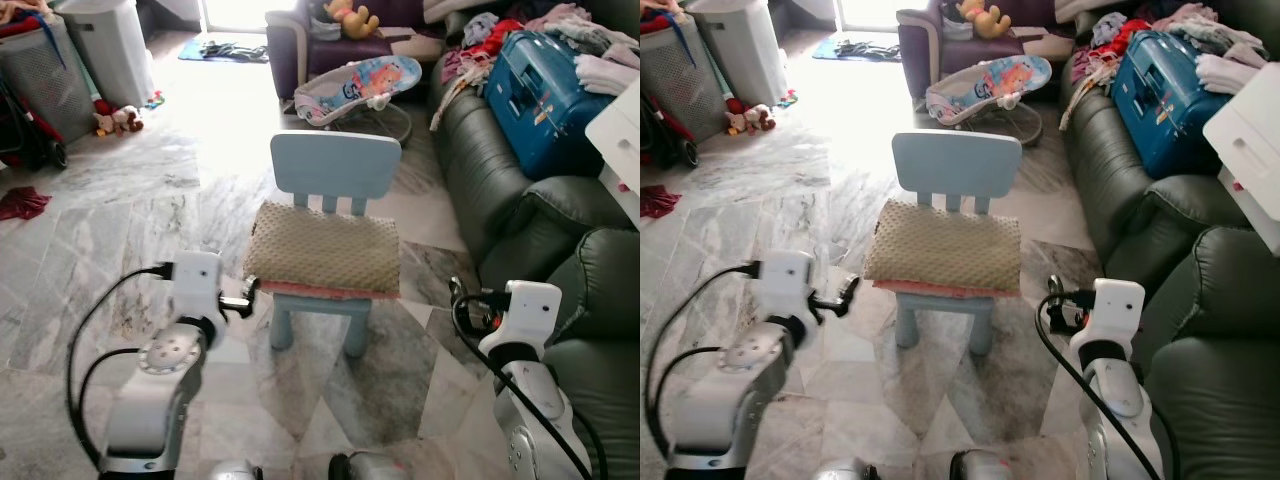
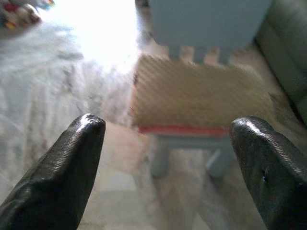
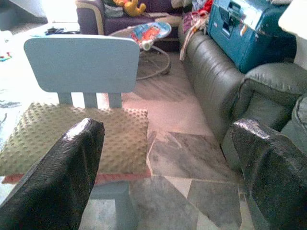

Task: Move the pillow to the sofa

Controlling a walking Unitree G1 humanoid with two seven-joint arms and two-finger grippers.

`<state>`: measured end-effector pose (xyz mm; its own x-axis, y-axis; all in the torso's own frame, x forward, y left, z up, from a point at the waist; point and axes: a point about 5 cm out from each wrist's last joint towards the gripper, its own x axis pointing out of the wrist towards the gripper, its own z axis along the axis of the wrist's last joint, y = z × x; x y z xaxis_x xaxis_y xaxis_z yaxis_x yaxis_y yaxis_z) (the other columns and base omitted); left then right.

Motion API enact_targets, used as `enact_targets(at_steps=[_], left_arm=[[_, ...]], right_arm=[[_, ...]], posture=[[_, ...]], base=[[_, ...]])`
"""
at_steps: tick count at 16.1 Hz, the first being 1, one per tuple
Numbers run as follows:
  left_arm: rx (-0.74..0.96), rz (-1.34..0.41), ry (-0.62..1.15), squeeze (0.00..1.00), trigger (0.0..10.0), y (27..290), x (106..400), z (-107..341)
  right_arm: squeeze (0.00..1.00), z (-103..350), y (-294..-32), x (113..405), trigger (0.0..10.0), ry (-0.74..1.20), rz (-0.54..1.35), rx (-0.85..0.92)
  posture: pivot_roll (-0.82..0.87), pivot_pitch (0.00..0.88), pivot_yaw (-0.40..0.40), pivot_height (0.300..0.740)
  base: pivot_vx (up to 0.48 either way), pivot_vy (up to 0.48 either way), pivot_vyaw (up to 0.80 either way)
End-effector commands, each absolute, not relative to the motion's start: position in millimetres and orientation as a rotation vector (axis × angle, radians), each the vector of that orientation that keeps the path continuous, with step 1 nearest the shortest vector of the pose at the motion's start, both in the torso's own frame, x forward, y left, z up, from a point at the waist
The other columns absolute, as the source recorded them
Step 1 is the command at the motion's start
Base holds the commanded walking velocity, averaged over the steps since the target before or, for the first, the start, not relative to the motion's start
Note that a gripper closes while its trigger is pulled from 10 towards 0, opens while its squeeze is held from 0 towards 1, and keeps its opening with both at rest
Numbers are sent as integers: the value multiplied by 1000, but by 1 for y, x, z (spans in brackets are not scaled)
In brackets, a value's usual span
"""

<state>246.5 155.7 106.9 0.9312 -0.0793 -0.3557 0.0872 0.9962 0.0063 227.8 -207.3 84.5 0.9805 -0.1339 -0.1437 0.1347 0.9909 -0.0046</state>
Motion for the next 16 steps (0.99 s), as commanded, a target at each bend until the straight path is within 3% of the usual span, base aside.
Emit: enact_targets(at_steps=[1, 5, 8, 16], left_arm=[[34, -54, 326, 0, 10000, 164, 243, 112], [108, -82, 219, 0, 10000, 169, 235, 119], [60, -52, 247, 0, 10000, 170, 232, 114], [57, -51, 237, 0, 10000, 169, 238, 114]], right_arm=[[0, 85, -211, 227, 10000, 146, -140, 9], [0, 85, -206, 222, 10000, 149, -116, 17], [0, 89, -209, 227, 10000, 133, -116, 11], [0, 90, -211, 231, 10000, 130, -116, 6]], posture=[[-5, 38, -12, 740], [-14, 30, -5, 740], [-14, 29, -6, 740], [-21, 38, -8, 740]], base=[[0, 0, 0], [0, 0, 0], [0, 0, 0], [366, 0, -114]])
